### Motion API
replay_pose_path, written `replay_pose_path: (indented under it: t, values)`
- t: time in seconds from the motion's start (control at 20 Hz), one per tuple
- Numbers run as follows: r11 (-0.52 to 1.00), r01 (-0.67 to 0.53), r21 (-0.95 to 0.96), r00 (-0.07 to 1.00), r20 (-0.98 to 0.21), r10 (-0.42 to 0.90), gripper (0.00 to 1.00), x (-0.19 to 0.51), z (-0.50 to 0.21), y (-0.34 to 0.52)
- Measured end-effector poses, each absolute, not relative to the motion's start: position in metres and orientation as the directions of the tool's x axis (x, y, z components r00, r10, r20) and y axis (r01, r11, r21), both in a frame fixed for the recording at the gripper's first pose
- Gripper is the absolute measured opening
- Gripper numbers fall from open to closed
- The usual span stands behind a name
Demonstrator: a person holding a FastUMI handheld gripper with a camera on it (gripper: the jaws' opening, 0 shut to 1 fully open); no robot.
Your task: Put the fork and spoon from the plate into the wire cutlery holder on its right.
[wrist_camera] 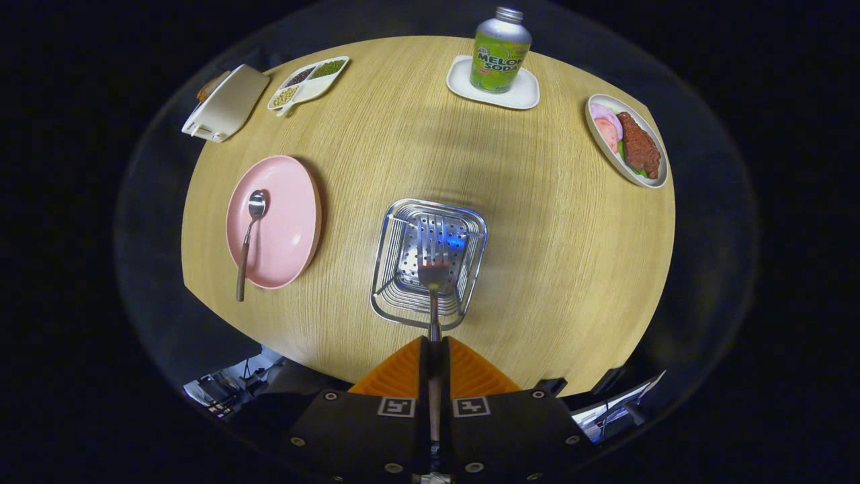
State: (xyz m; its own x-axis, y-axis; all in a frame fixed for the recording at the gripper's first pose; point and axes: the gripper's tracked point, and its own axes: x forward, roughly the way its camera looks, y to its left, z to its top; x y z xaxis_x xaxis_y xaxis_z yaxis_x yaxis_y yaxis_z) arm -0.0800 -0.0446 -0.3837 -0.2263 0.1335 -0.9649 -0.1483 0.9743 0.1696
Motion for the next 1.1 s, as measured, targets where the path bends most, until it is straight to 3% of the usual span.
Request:
replay_pose_path:
  t: [0.3,0.6,0.85,1.05,1.1]
  values:
    - [0.978,-0.116,0.176,-0.204,-0.967,0.150,0.10,-0.066,-0.392,-0.044]
    - [0.977,-0.035,0.211,-0.053,-0.976,0.209,0.12,-0.041,-0.379,-0.035]
    - [0.972,-0.031,0.233,0.061,-0.970,0.234,0.42,-0.037,-0.357,-0.015]
    - [0.954,-0.016,0.299,0.081,-0.951,0.299,0.66,-0.044,-0.341,0.020]
    - [0.949,-0.008,0.314,0.079,-0.946,0.314,0.79,-0.047,-0.338,0.029]
